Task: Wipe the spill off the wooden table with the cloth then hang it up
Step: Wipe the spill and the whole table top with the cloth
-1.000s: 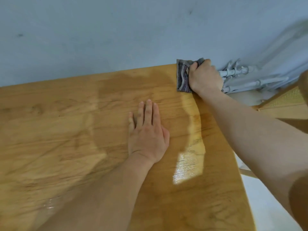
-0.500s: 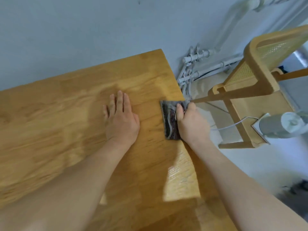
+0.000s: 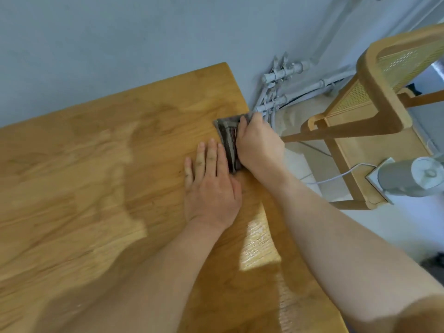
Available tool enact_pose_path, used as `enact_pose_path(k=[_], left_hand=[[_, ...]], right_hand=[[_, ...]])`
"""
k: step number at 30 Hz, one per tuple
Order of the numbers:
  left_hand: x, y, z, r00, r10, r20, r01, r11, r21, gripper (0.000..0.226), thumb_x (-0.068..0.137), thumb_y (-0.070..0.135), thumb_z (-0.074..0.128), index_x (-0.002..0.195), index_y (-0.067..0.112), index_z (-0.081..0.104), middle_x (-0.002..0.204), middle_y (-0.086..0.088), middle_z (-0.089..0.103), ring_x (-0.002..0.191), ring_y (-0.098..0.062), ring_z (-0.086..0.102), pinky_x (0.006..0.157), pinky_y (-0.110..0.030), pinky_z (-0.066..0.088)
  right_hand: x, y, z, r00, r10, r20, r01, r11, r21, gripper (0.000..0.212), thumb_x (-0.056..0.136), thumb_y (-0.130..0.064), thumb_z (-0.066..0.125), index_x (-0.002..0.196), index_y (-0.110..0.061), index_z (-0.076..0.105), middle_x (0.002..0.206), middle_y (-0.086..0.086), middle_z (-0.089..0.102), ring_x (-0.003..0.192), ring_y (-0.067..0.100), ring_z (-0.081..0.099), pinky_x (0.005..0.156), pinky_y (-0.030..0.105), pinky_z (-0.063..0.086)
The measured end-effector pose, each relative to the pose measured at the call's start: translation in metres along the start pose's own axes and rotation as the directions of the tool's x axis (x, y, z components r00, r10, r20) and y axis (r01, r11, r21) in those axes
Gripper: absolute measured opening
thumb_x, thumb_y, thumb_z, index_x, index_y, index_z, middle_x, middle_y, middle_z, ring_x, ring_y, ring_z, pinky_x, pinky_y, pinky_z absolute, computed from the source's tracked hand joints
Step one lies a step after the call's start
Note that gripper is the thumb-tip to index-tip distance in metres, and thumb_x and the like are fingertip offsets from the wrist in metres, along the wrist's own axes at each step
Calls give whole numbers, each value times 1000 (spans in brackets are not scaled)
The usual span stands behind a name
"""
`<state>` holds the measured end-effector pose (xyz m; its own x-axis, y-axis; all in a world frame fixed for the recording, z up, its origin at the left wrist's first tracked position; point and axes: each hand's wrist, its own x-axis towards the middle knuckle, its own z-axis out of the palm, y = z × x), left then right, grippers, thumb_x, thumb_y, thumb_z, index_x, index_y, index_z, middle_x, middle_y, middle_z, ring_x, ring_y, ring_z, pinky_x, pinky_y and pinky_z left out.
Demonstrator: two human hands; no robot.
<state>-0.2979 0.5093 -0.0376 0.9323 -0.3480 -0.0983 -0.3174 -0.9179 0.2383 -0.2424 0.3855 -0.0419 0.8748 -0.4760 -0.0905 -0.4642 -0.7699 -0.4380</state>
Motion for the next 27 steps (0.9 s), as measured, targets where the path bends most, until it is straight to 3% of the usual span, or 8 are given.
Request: enact_pose_path(k=[6, 13, 15, 18, 22, 27], left_hand=[[6, -3, 1, 1000, 0, 20, 0, 1000, 22, 63, 93, 36, 15, 151, 10, 10, 160, -8, 7, 147, -24, 0, 118, -49, 5], [4, -5, 2, 1000, -3, 19, 2, 999, 32, 64, 92, 35, 22, 150, 10, 15, 159, -8, 13, 147, -24, 6, 118, -49, 7], [2, -4, 2, 1000, -2, 6, 2, 999, 33, 64, 91, 34, 24, 150, 9, 19, 158, -9, 17, 146, -25, 10, 118, -50, 10], [4, -5, 3, 1000, 4, -18, -4, 1000, 22, 63, 91, 33, 27, 149, 9, 23, 158, -8, 19, 146, -24, 11, 118, -49, 8], [4, -5, 3, 998, 10, -67, -10, 1000, 1, 62, 89, 31, 30, 147, 8, 30, 156, -9, 25, 145, -26, 18, 116, -48, 10], [1, -4, 2, 999, 17, -37, -16, 1000, 14, 63, 90, 32, 27, 149, 8, 24, 158, -8, 19, 146, -26, 12, 117, -47, 7]], right_hand=[[83, -40, 16, 999, -40, 17, 40, 999, 0, 43, 104, -42, 25, 116, -8, 48, 114, 13, 62, 100, 35, 61, 68, 37, 35], [100, -49, 23, 994, -100, 36, 102, 993, -55, 70, 92, -68, 36, 127, -8, 43, 118, 12, 60, 104, 32, 61, 66, 34, 36], [83, -40, 19, 993, -110, 38, 112, 991, -72, 70, 93, -66, 35, 131, -8, 41, 117, 13, 59, 101, 33, 61, 64, 34, 34], [42, -17, 6, 995, -39, 91, 39, 999, -6, 58, 95, -62, 36, 120, -11, 44, 112, 13, 62, 99, 35, 61, 64, 35, 33], [-52, 41, -21, 988, 69, 138, -85, 990, 115, 48, 96, -58, 39, 112, -14, 50, 98, 12, 67, 93, 37, 62, 69, 40, 46], [-144, 87, -44, 956, 205, 209, -232, 967, 110, 47, 93, -58, 35, 98, -15, 53, 76, 7, 60, 85, 38, 62, 63, 37, 41]])
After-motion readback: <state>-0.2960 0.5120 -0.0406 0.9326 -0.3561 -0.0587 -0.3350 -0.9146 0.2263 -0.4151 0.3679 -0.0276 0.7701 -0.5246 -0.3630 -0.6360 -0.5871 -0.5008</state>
